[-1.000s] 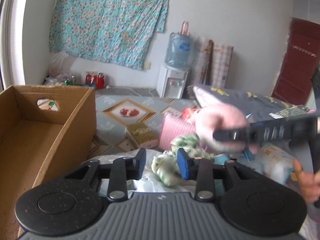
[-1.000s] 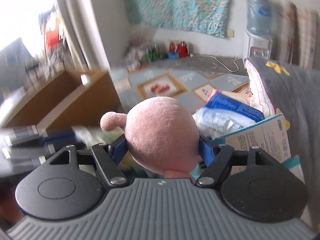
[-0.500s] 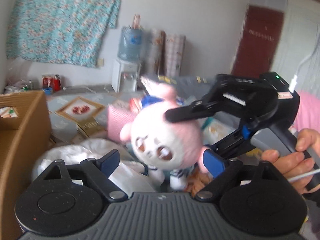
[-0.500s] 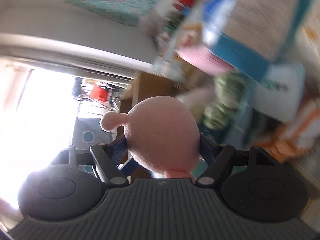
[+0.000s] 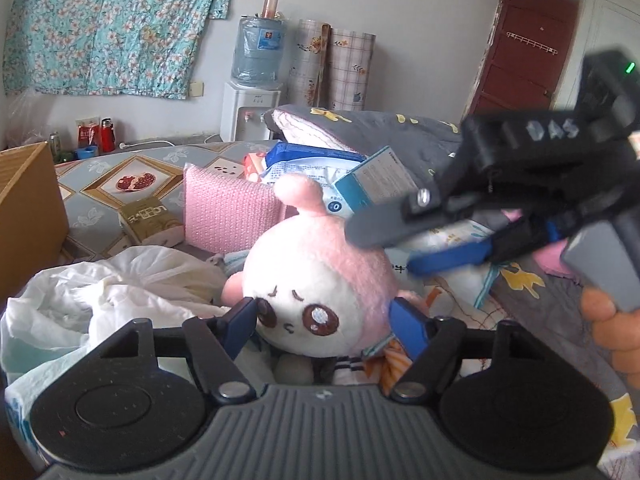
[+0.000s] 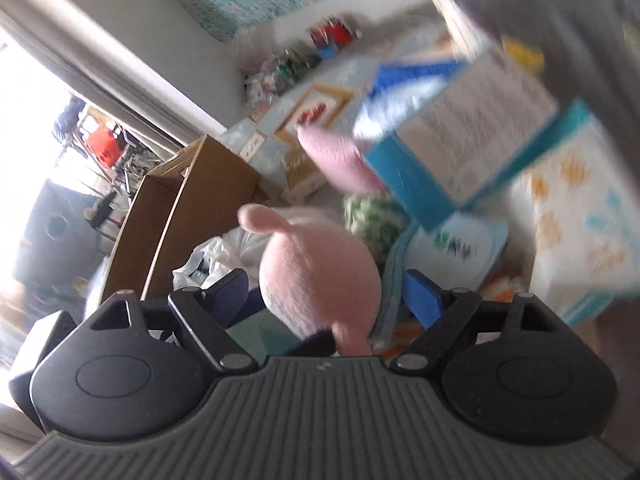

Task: Organize soft objects
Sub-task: 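Carry the pink bunny with the right tool into the cardboard box and release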

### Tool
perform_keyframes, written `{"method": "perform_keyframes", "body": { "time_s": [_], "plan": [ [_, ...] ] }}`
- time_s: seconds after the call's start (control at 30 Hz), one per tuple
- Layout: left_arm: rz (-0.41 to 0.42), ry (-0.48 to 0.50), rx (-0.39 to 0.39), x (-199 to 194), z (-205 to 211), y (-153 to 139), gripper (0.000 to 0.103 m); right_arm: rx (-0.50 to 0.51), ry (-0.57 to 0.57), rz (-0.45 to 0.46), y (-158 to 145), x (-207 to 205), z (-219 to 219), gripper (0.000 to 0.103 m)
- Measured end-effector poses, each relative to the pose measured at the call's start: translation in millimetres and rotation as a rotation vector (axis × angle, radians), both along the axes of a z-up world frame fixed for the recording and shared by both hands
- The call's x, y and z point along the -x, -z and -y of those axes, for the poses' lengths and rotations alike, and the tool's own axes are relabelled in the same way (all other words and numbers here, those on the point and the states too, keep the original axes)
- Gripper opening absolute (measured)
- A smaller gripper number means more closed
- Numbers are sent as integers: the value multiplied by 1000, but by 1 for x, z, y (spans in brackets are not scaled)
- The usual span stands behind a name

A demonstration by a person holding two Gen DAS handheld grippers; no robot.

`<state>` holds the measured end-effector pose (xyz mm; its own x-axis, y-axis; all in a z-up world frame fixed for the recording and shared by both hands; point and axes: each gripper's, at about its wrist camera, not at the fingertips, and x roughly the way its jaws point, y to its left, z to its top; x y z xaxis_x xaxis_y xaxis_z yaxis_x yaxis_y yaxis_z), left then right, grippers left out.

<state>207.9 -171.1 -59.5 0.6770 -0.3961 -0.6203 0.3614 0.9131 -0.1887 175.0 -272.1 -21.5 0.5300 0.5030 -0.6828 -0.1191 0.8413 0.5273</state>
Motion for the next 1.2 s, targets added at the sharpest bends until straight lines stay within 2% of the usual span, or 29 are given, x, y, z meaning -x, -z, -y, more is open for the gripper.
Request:
{"method": "perform_keyframes", "body": {
  "time_s": [0.1, 0.2, 0.27, 0.37, 0.43, 0.6, 0.73, 0.9, 1.07, 1.2],
  "plan": [
    [5, 6, -7, -1, 2, 1, 74, 72, -28, 108, -18, -6, -7, 84],
    [2, 7, -8, -1, 2, 1, 74, 148, -61, 177, -23, -26, -21, 83],
    [-2, 9, -11, 0, 3, 2, 74, 197, -85, 205, -21, -33, -30, 73],
    [-22, 15, -15, -1, 5, 3, 78, 271, -102, 211, -11, -52, -52, 28],
    [-38, 21, -22, -4, 8, 5, 80, 280, -104, 201, -4, -57, -62, 12],
    [-34, 18, -18, 0, 11, 3, 78, 267, -106, 217, -11, -44, -71, 8],
    [11, 23, -8, 20, 9, -13, 76, 258, -121, 262, -41, -15, -78, 8],
    [88, -11, 36, 52, -8, -46, 76, 261, -162, 355, -86, 20, -101, 8],
    [189, -107, 63, 83, -45, -85, 76, 220, -248, 450, -131, 36, -140, 8],
    [224, -235, 66, 98, -89, -109, 77, 150, -345, 476, -153, 25, -187, 8]
  ]
}}
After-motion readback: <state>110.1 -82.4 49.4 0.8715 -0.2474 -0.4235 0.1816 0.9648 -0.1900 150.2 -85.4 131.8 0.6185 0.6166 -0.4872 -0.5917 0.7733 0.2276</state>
